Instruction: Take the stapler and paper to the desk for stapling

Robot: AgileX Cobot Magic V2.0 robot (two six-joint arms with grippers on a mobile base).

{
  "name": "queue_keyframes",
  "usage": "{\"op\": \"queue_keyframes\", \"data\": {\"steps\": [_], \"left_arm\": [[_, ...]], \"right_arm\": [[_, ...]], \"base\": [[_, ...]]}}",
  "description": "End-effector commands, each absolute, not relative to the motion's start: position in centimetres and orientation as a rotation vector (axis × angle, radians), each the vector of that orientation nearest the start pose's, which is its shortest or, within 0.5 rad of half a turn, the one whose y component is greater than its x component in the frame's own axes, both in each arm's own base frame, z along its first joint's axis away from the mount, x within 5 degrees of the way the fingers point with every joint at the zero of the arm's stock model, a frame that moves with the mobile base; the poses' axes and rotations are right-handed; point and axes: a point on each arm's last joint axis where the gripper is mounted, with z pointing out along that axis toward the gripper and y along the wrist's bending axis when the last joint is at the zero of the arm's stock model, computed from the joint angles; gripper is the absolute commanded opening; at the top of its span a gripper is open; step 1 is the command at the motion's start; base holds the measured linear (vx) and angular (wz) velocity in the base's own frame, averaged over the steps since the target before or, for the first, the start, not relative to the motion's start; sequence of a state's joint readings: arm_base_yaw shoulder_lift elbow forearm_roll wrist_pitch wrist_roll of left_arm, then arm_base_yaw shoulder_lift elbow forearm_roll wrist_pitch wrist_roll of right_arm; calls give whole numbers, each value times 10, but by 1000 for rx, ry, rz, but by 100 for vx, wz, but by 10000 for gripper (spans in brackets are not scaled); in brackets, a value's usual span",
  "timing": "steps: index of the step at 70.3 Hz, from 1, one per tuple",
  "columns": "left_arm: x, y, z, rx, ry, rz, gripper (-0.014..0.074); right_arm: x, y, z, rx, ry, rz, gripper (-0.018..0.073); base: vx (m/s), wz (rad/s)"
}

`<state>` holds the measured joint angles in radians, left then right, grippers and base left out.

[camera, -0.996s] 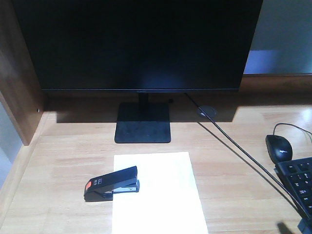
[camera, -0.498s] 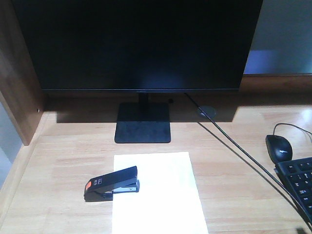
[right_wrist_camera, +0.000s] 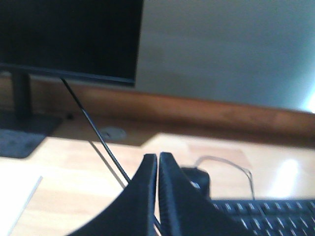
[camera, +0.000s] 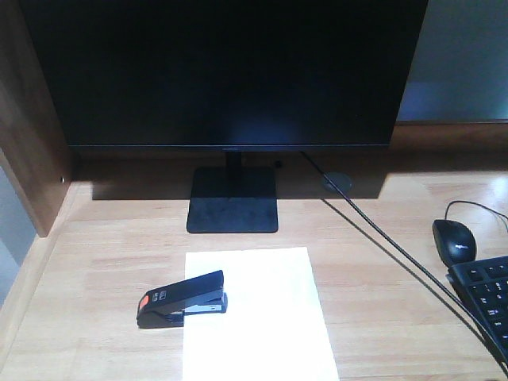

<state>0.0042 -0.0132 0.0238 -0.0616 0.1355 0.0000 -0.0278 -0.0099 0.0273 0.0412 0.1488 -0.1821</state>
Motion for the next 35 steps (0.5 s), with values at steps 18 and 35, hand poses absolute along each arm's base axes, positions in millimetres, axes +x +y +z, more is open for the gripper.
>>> {"op": "queue_keyframes", "data": {"steps": [18, 35], "left_arm": [[56, 0, 196, -61, 1559, -61, -6], [56, 0, 196, -61, 1559, -61, -6]], "right_arm": [[56, -3, 198, -64, 1562, -147, -10], [56, -3, 201, -11, 1526, -101, -10]], "base": [[0, 0], [0, 0]]}}
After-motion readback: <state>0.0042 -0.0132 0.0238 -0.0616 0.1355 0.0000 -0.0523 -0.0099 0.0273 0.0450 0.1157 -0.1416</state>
